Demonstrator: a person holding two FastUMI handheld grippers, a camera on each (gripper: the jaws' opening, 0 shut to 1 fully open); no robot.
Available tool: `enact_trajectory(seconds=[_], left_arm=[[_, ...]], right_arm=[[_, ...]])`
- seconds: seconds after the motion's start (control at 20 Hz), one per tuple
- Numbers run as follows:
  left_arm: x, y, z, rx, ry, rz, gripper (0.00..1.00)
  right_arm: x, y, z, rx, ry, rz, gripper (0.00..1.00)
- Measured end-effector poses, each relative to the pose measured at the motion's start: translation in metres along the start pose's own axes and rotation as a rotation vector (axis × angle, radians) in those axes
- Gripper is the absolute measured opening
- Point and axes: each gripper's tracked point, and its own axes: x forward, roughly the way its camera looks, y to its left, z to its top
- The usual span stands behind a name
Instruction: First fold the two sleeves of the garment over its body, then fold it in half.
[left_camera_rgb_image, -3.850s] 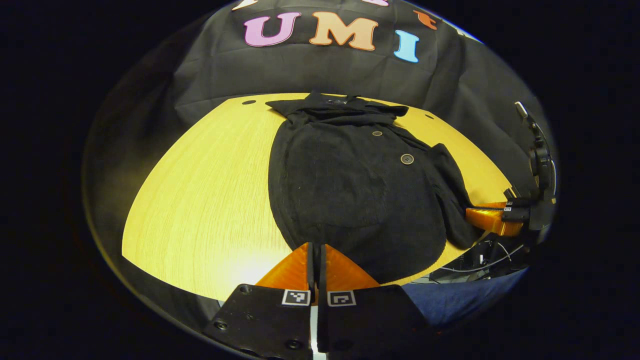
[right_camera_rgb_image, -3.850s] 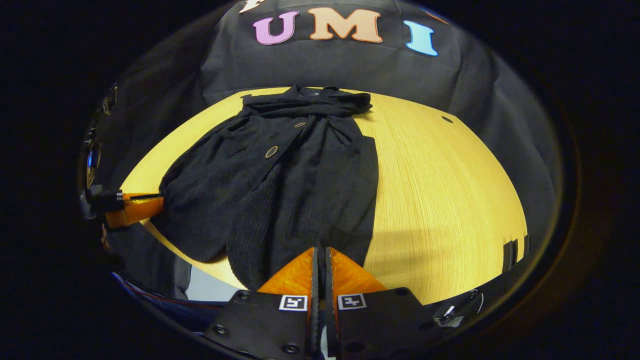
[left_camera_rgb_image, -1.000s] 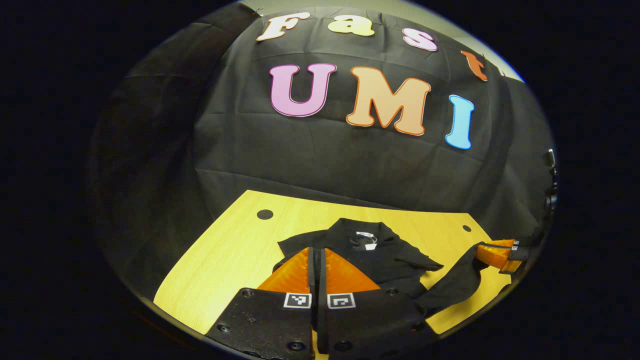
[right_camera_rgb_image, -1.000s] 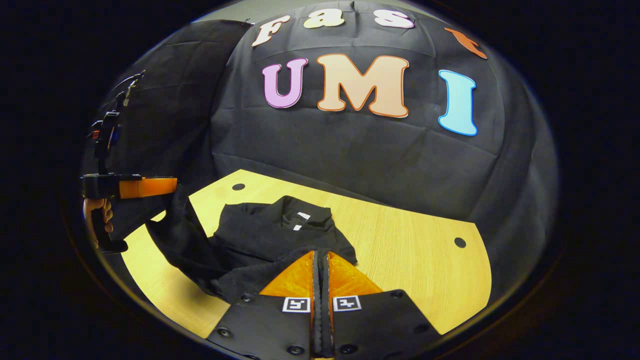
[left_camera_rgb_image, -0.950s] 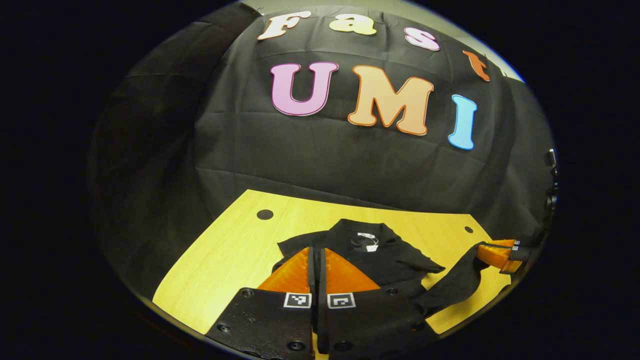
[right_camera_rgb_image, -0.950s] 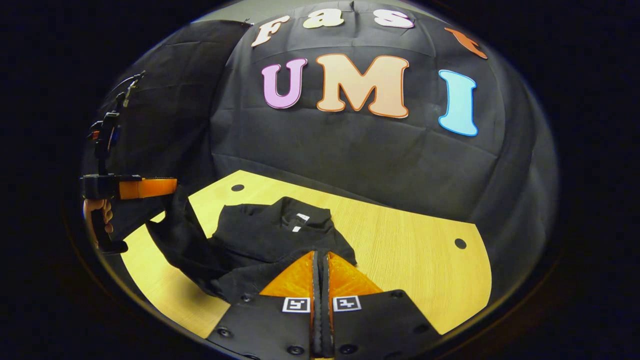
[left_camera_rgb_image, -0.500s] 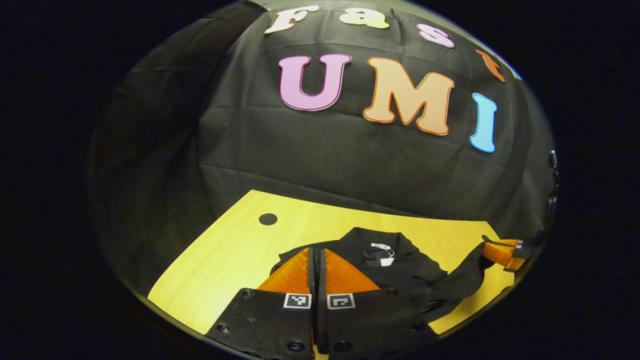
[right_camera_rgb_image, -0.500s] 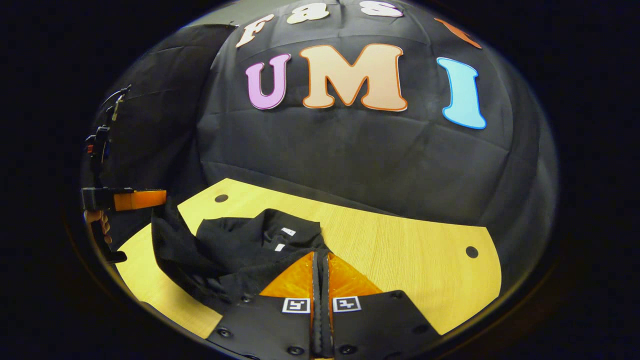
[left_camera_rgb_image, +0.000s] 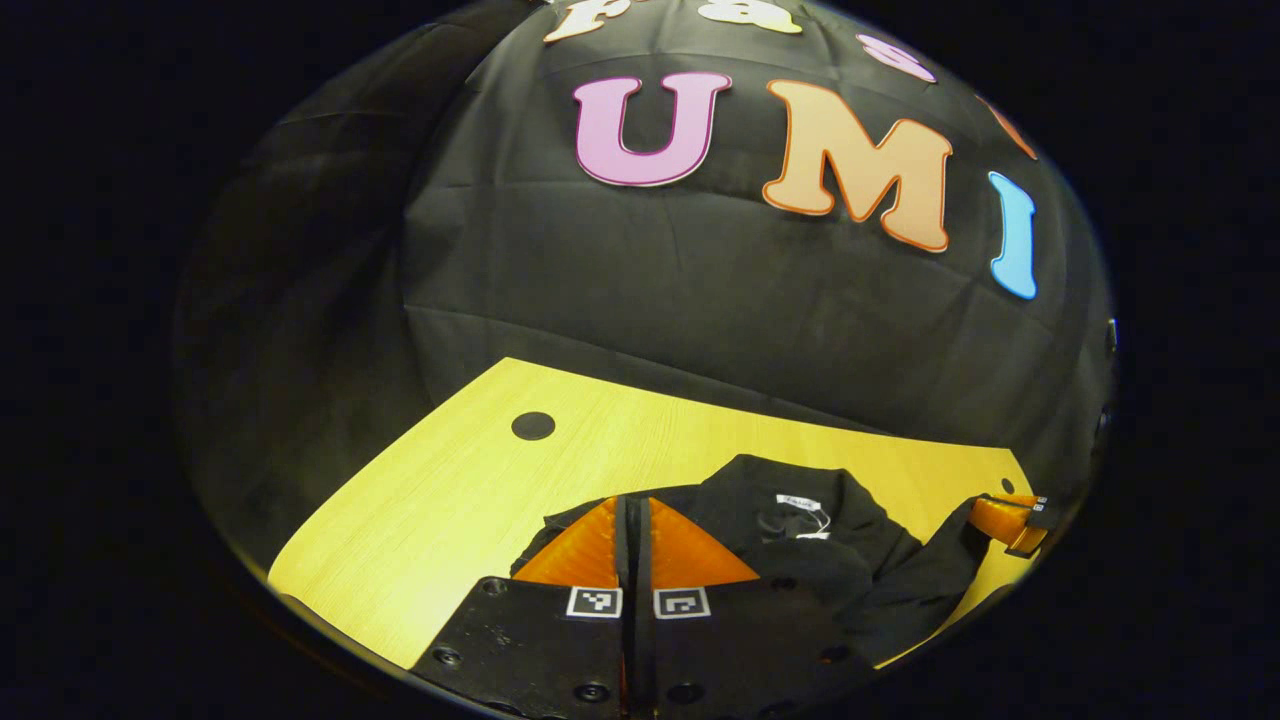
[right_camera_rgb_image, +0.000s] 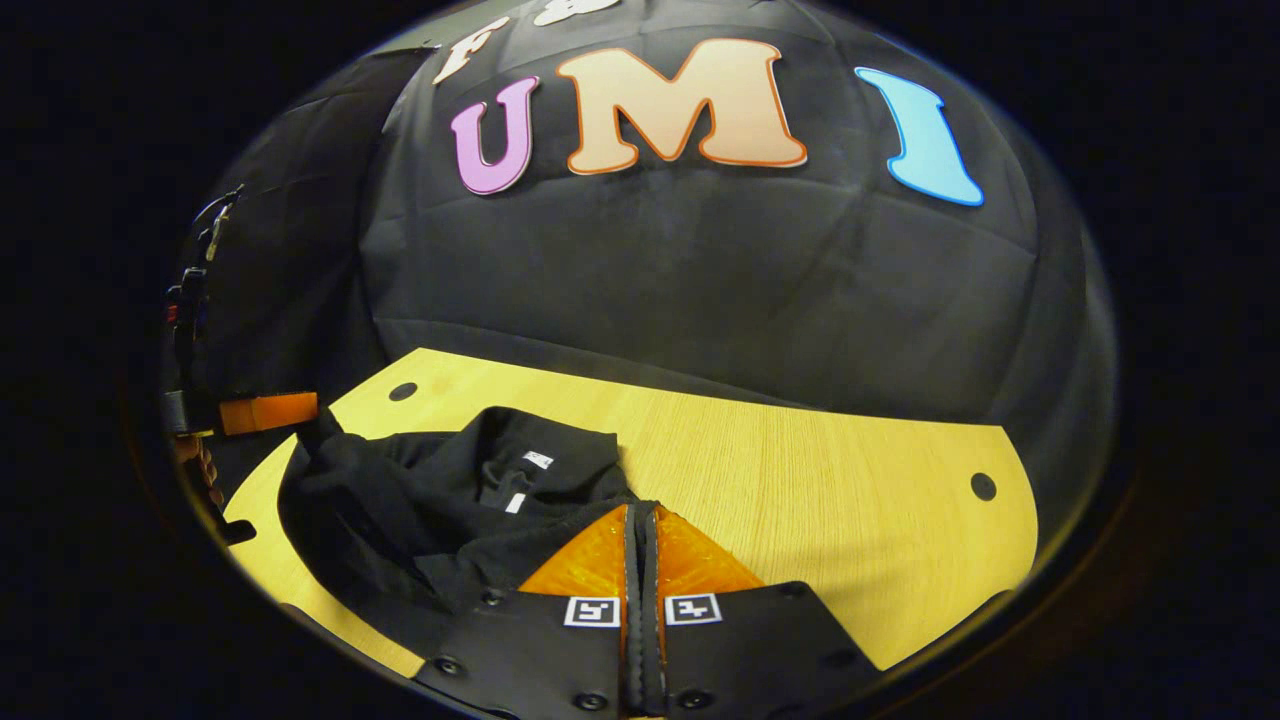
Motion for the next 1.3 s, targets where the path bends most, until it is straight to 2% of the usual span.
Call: enact_trajectory(seconds=[0.35,0.55,0.65,0.7,0.85,0.9,0.95,1.05,1.15,1.2,1.25,1.3], left_arm=[[0.035,-0.003,-0.016,0.05,0.031,0.026,0.0],[0.046,-0.003,-0.026,0.07,0.052,0.043,0.0],[0.048,-0.004,-0.025,0.063,0.043,0.048,0.0],[0.048,-0.004,-0.026,0.064,0.043,0.049,0.0],[0.047,-0.007,-0.019,0.071,0.025,0.038,0.03],[0.045,-0.008,-0.015,0.079,0.014,0.033,0.06],[0.045,-0.008,-0.012,0.087,0.002,0.03,0.12],[0.044,-0.015,-0.005,0.101,-0.016,0.007,0.32],[0.041,-0.019,-0.001,0.117,-0.024,-0.009,0.47],[0.041,-0.023,0.001,0.121,-0.026,-0.024,0.52],[0.039,-0.026,0.003,0.124,-0.029,-0.034,0.62],[0.037,-0.028,0.006,0.131,-0.034,-0.04,0.65]], right_arm=[[0.04,-0.002,-0.015,0.043,0.044,0.004,0.02],[0.049,-0.003,-0.017,0.042,0.042,0.007,0.02],[0.052,-0.005,-0.016,0.046,0.036,0.005,0.06],[0.052,-0.008,-0.014,0.049,0.026,-0.002,0.16],[0.051,-0.012,-0.005,0.108,-0.002,0.009,0.25],[0.05,-0.015,-0.002,0.13,-0.005,0.003,0.33],[0.048,-0.017,0.0,0.143,-0.01,0.007,0.33],[0.044,-0.021,0.004,0.152,-0.022,-0.003,0.52],[0.038,-0.022,0.009,0.147,-0.039,0.0,0.48],[0.034,-0.021,0.012,0.139,-0.047,0.004,0.52],[0.031,-0.019,0.015,0.13,-0.056,0.013,0.6],[0.026,-0.018,0.017,0.118,-0.062,0.012,0.68]])
